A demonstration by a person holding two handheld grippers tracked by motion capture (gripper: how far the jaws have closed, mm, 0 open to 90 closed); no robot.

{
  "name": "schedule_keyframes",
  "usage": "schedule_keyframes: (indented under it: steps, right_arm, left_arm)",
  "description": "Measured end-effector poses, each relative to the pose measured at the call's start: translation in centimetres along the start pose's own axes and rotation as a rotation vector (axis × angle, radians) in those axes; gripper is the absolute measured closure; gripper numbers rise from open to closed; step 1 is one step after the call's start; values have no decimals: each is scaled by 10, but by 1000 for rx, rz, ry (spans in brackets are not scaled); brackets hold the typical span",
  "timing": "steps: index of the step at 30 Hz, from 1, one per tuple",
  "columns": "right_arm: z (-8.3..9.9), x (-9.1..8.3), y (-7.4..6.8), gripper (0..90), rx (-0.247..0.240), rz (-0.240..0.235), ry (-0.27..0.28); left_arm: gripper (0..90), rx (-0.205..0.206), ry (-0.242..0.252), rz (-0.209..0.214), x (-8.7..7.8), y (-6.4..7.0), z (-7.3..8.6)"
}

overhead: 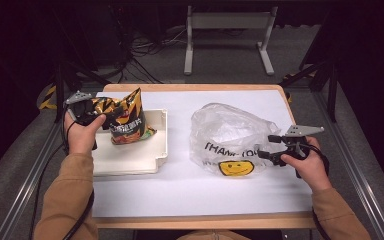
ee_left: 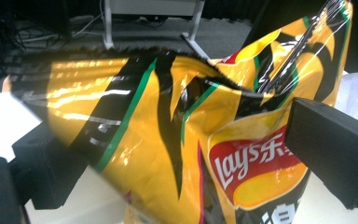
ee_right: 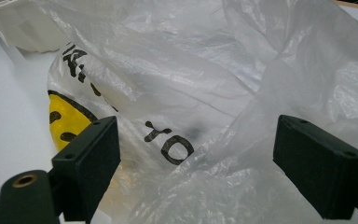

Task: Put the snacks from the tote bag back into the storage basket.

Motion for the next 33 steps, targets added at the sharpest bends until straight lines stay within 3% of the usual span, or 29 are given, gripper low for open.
schedule_keyframes:
  steps: [7, 10, 16, 27, 31, 32, 33]
  right_arm:
    - [-1, 0, 0, 154, -3, -2, 0]
    - [-1, 0, 0, 153, 0, -1, 1]
    - [-1, 2, 0, 152, -3, -5, -1]
    - [-4, 2, 0, 152, -7, 0, 9]
    - [-8, -1, 1, 152, -13, 7, 22]
    - [-9, -2, 1, 152, -15, 8, 26]
    - [-9, -2, 1, 152, -15, 8, 26]
  left_arm:
    - [29, -7, 9, -21, -10, -7, 0]
    - [28, 15, 13, -36, -18, -9, -3]
    - [26, 47, 57, -34, -35, 1, -14]
    - [31, 144, 106, 37, -61, 43, -29]
    - [33, 178, 104, 96, -68, 66, -29]
    - [33, 195, 98, 133, -72, 79, -25]
    - [34, 195, 98, 133, -72, 79, -25]
Point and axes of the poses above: each handheld gripper's, and its own axes: x roughly forward along the jaws, z roughly out of its underside, y roughly to its right, the point moved 10 cm from there along x, roughly forward along the jaws, and after that the axes turned 13 degrees about y, right-handed, at the moved point
